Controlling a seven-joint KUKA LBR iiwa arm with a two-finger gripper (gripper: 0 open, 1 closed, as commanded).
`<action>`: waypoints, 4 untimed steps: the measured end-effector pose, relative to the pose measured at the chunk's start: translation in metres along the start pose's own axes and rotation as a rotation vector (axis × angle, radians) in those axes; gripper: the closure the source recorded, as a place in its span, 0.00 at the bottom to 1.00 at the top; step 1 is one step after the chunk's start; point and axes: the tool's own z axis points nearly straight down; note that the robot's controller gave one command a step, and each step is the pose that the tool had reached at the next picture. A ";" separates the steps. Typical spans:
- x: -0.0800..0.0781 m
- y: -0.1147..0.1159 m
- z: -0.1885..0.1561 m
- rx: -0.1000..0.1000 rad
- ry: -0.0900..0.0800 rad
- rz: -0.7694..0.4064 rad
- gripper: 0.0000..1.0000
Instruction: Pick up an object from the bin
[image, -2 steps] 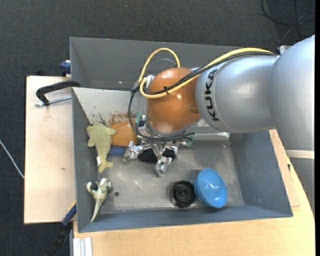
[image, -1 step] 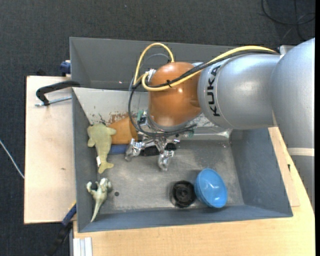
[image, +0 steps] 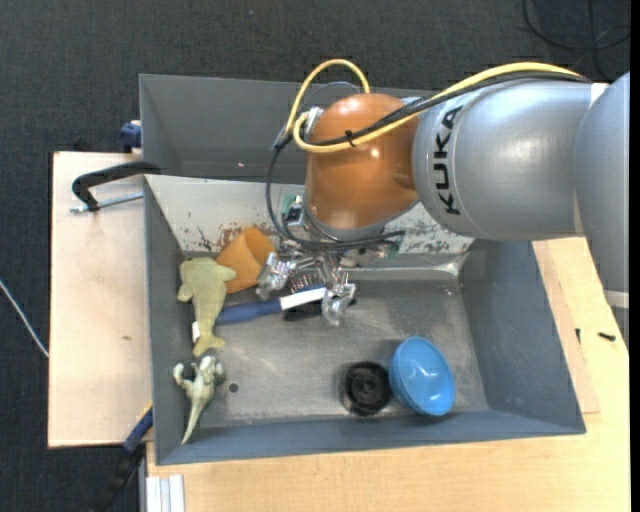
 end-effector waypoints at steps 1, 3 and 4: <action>0.012 0.001 0.042 -0.003 -0.007 -0.373 0.00; 0.085 0.029 -0.062 -0.003 0.007 -0.363 0.00; 0.141 0.054 0.016 -0.017 0.010 -0.516 0.00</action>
Offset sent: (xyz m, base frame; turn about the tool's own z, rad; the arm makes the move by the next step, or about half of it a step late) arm -0.0090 -0.0180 -0.0528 -0.3740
